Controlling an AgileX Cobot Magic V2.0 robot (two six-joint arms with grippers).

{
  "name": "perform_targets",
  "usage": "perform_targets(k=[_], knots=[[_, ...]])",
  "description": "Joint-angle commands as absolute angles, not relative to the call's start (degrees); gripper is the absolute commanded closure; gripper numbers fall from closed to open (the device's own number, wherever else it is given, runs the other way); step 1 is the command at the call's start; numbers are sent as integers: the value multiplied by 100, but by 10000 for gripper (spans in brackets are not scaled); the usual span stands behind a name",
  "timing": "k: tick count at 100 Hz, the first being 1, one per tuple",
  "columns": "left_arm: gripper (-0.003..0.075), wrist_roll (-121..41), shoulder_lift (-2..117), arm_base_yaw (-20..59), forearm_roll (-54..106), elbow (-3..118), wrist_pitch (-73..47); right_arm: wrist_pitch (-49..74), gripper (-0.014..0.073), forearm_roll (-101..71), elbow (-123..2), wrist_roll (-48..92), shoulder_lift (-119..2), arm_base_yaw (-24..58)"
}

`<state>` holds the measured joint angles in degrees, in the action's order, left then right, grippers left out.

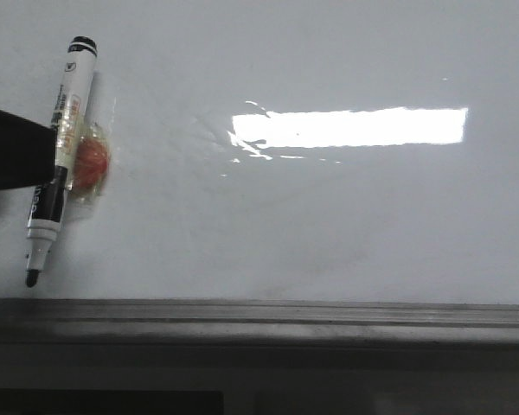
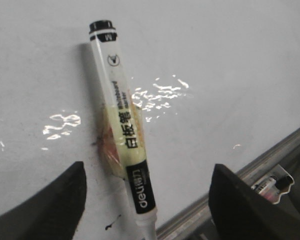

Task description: Write number 6 on whiteboard

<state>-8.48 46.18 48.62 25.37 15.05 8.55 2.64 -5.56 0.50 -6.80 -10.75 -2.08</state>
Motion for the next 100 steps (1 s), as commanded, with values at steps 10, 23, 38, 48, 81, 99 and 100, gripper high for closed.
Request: perform_targets(k=[10,23,38,48,81,99,100], knots=[[236,-818,4958,5007,2612,1749,1397,-135,665,-570,-150,-654,-1198,-221],[239,-818,5201,5103,2625,1798,1597,-135,665,-570,-150,-654,-1198,-221],[257,-818,5483,5091,2742,1798,1712,-135,665,-654,-150,-654,-1198,-221],[279,-818,5681,5091,2915,1798,1712,-135,665,-713,-150,-654,-1198,-221],[521,-818,6110,5091,3528,1798,1712,-193,665,-1122,-150,-654,-1198,-221],[738,-818,6110,5091,3528,1798,1712,-173,665,-1122,-150,-654,-1198,-221],[737,-818,6110,5091,3528,1798,1712,-175,665,-1122,-150,-654,-1198,-221]])
